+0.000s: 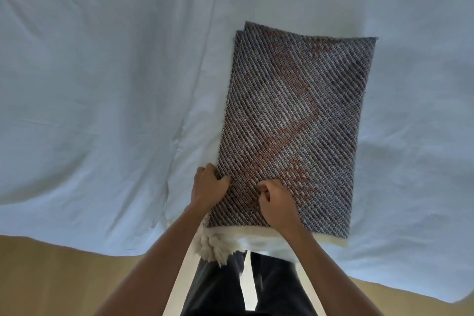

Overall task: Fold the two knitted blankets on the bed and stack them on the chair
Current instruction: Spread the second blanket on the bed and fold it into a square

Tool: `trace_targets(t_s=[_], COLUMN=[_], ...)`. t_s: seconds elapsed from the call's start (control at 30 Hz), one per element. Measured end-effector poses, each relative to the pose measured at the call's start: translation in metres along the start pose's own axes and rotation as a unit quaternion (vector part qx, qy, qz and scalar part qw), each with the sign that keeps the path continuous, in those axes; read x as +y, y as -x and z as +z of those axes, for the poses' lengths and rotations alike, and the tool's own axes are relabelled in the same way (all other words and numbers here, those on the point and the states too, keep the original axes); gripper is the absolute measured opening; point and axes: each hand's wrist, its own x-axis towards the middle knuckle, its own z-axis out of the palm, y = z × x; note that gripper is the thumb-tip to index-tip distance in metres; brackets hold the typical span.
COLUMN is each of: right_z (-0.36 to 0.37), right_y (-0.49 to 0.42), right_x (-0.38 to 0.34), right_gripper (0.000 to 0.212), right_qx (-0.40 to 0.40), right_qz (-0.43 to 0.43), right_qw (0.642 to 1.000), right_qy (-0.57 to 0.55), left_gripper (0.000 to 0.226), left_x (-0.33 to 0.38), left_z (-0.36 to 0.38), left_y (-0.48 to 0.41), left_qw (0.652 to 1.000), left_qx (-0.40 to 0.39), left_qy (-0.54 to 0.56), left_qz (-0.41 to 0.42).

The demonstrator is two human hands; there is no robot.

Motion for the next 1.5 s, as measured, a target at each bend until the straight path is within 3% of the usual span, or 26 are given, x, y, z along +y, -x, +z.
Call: trace_targets(t_s=[0.17,0.43,0.57,0.7,0.8,0.9,1.0,1.13,1.2,1.27,1.37,1.5], right_z=[-0.052,-0.151,-0.175,-0.185,-0.202,-0.217,-0.220,-0.210,-0.208,-0.209,-0.218,-0.237], right_y=[-0.057,-0.179,-0.210,-0.213,-0.214,-0.224,-0.237,-0.251,-0.258,-0.261,-0.263,-0.279], right_x=[-0.005,0.005,0.011,0.018,0.024,0.031,0.045,0.074,0.079,0.077,0.075,0.053], right_gripper=[0.031,0.039,0.042,0.040,0.034,0.035,0.042,0.056,0.059,0.060,0.060,0.066], right_qx=[0.061,0.189,0.204,0.146,0.232,0.323,0.309,0.195,0.180,0.176,0.164,0.129], right_qz=[-0.041,-0.037,-0.037,-0.080,-0.115,-0.105,-0.100,-0.066,-0.061,-0.067,-0.081,-0.081], right_qw=[0.995,0.943,0.941,0.952,0.938,0.911,0.914,0.934,0.934,0.933,0.930,0.934], right_qy=[0.065,0.270,0.268,0.255,0.229,0.234,0.244,0.293,0.301,0.306,0.319,0.323], left_gripper=[0.035,0.058,0.042,0.030,0.028,0.036,0.038,0.028,0.037,0.058,0.073,0.073], left_x=[0.074,0.191,0.216,0.206,0.217,0.239,0.250,0.237,0.237,0.242,0.251,0.258], left_z=[-0.027,-0.067,-0.071,-0.074,-0.072,-0.067,-0.066,-0.070,-0.068,-0.068,-0.068,-0.070], left_y=[-0.055,-0.156,-0.184,-0.192,-0.192,-0.192,-0.204,-0.225,-0.227,-0.225,-0.222,-0.222], left_qw=[0.998,0.990,0.982,0.978,0.975,0.959,0.950,0.963,0.954,0.916,0.854,0.866], left_qx=[0.016,0.080,0.141,0.185,0.200,0.258,0.279,0.266,0.281,0.311,0.223,0.098], left_qy=[0.058,0.090,0.080,0.090,0.094,0.050,0.003,-0.016,-0.080,-0.189,-0.313,-0.365], left_qz=[0.002,0.071,0.097,0.035,0.030,0.103,0.136,0.040,0.074,0.167,0.350,0.327])
